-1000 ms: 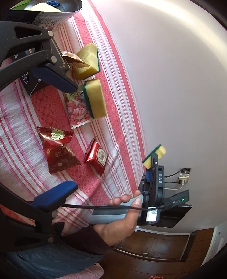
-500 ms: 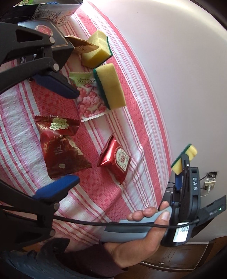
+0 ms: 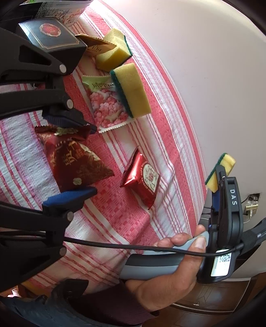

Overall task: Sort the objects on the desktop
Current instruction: 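Grasp the red snack packet with the left gripper while the right gripper holds the sponge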

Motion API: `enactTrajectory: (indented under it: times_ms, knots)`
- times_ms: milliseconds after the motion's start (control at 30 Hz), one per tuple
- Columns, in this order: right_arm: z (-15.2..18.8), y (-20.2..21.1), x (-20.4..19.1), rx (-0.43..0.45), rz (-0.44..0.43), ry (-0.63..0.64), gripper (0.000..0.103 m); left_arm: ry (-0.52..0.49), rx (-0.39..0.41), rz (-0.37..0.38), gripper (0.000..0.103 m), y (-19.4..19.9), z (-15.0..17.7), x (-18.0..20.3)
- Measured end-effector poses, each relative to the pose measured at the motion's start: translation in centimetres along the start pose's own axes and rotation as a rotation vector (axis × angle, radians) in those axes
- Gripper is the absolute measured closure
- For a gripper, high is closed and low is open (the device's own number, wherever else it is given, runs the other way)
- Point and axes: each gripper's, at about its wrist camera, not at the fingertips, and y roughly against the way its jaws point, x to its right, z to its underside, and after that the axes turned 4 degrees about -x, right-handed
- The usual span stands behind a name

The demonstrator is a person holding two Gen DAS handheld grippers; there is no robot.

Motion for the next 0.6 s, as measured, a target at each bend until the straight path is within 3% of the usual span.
enactTrajectory:
  times_ms: [200,600]
  knots:
    - [0.3,0.5,-0.9,0.026,0.015,0.030,0.054,0.031,0.039,0.003,0.050,1.1,0.4,-0.7]
    - [2.2,2.5,-3.4,0.074,0.052,0.114,0.054,0.085,0.198,-0.015,0.050,4.7,1.7,-1.2]
